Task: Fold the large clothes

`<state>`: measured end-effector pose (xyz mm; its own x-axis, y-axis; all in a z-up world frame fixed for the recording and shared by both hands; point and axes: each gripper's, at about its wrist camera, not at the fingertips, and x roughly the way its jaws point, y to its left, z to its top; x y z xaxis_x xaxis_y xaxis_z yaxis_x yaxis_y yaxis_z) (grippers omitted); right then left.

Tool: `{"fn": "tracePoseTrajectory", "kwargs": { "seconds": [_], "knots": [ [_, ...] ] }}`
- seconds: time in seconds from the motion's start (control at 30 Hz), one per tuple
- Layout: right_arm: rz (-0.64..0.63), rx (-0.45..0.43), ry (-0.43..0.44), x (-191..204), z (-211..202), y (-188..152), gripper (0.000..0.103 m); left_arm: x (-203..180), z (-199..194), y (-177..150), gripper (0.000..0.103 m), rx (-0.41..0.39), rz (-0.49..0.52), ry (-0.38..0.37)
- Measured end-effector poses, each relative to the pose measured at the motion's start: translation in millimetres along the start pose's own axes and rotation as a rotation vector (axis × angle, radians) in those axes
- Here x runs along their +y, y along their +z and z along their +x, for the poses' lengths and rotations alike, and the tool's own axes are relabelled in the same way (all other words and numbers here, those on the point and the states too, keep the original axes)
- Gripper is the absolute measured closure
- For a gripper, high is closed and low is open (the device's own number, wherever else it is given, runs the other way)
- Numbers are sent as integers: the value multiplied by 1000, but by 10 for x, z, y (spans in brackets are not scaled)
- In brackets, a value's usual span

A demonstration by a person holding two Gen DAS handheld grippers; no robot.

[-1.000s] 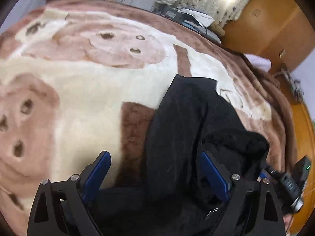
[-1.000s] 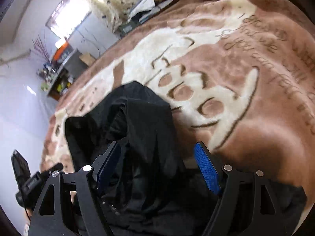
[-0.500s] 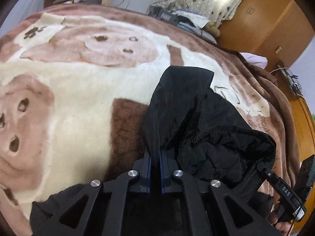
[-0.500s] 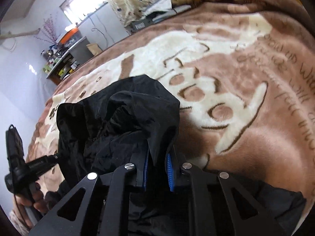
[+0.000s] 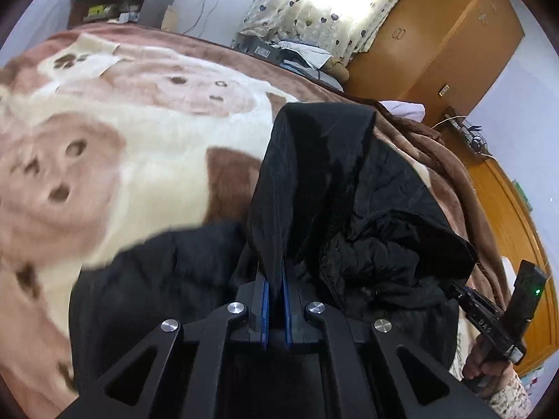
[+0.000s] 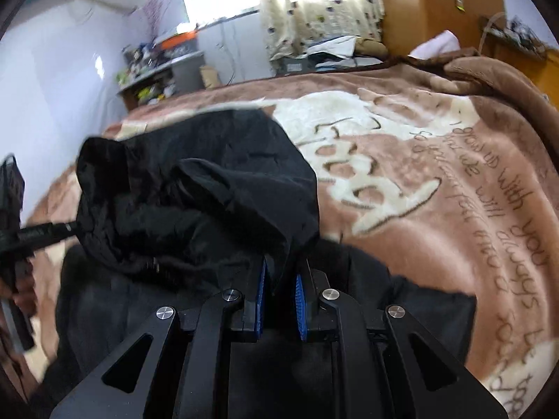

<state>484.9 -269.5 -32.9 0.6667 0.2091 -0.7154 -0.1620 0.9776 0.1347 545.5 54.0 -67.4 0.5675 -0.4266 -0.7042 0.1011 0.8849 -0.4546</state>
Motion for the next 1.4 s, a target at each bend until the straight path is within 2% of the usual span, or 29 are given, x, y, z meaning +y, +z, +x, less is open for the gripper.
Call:
{"fn": "tracePoseTrajectory", "kwargs": {
  "seconds": [0.03,0.2,0.33,0.37,0.43,0.47,0.53,0.57,0.6,0.67,0.73,0.77,0.83,0.9,0.93,1.03,1.1,1.17,1.2,1.23,1.27,1.3,1.33,1.4],
  "knots": [
    [-10,0,-1,-5,-43,-69,88,35,-48,-85,97,1,10,-13],
    [10,91,6,-147,-70,-263,88,91,-99,-303,96,47,112,80],
    [80,162,-6,-374,-78,-332,88,19,-254,-382,95,51,226,102],
    [102,167,-14,-444,-105,-334,88,38,-284,-392,95,51,231,108],
    [173,108,-35,-598,-233,-244,87,136,-327,-416,95,62,241,121],
    [226,61,-18,-675,-298,-145,85,169,-316,-428,95,79,247,133],
    [319,10,18,-774,-332,52,61,215,-318,-416,94,100,227,112],
    [337,4,38,-790,-305,140,57,228,-325,-383,93,105,216,101],
    [344,4,48,-790,-247,251,56,241,-344,-324,88,91,202,113],
    [344,19,19,-762,-108,415,56,255,-353,-165,70,68,188,97],
    [366,33,4,-748,55,546,56,252,-330,78,23,33,165,112],
    [370,33,3,-757,118,580,55,278,-314,188,18,17,147,109],
    [413,27,16,-792,247,654,46,332,-240,475,17,0,80,90],
    [463,24,71,-819,384,731,39,391,-121,742,17,1,9,50],
    [475,33,89,-829,464,761,35,422,-78,810,17,-13,-12,63],
    [535,67,60,-860,726,799,33,429,149,1050,16,-14,-60,70],
    [568,81,128,-854,855,790,33,420,326,1116,16,19,-80,42],
    [596,132,177,-803,994,757,33,419,492,1136,16,40,-111,47],
    [597,168,181,-771,1081,737,33,408,583,1127,17,62,-121,49],
    [588,187,156,-732,1124,713,38,394,649,1112,21,78,-136,48],
    [573,172,138,-701,1111,691,47,378,718,1082,34,102,-146,52],
    [560,162,131,-676,1091,682,67,351,763,1054,69,114,-149,59],
    [546,149,133,-656,1053,669,74,317,806,1030,87,133,-145,64],
    [522,126,140,-636,958,659,83,248,787,967,96,127,-120,94]
  ]
}}
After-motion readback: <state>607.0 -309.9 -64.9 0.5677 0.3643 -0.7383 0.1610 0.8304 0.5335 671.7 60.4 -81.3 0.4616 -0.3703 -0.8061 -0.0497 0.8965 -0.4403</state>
